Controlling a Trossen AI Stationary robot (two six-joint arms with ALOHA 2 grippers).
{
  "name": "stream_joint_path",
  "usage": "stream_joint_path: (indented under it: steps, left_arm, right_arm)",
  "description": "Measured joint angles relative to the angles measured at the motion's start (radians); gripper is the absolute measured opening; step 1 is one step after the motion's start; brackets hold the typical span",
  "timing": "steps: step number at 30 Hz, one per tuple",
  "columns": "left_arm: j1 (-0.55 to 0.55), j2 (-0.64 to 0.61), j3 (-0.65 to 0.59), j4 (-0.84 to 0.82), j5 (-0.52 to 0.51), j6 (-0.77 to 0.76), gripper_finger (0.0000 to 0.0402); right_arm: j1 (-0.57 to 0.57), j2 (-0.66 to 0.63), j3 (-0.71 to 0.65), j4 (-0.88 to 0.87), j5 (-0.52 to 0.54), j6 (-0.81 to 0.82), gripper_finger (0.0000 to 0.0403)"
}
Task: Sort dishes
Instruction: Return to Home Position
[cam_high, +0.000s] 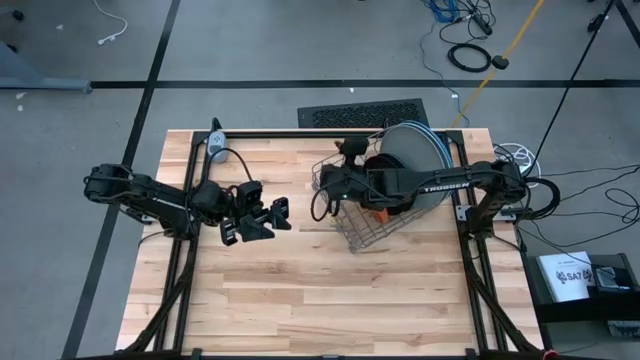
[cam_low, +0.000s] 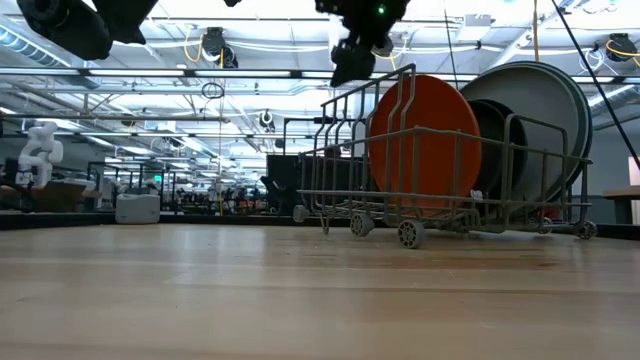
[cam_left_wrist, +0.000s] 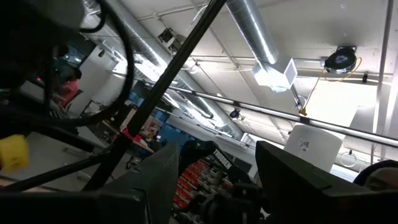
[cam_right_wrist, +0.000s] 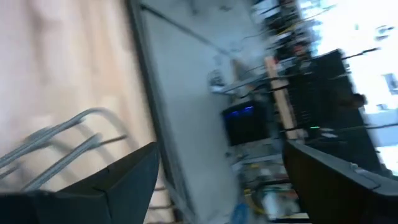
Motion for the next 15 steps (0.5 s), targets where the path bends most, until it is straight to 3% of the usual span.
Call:
stream_joint_path:
  steps: [8,12,15]
  left_arm:
    - [0.0,0.0,0.0,0.0,0.0,0.009,0.0212]
    - [0.0,0.0,0.0,0.0,-0.01,0.058,0.0212]
    - [0.004,-0.019,0.0,-0.02,-0.06,0.11,0.0205]
  right_arm:
    - [0.092,-0.011,0.0,0.301,0.196,-0.207,0.033]
    - [0.184,-0.059,0.0,0.431,0.17,-0.202,0.0316]
    - [0.265,-0.108,0.0,0.422,0.069,-0.093,0.0298]
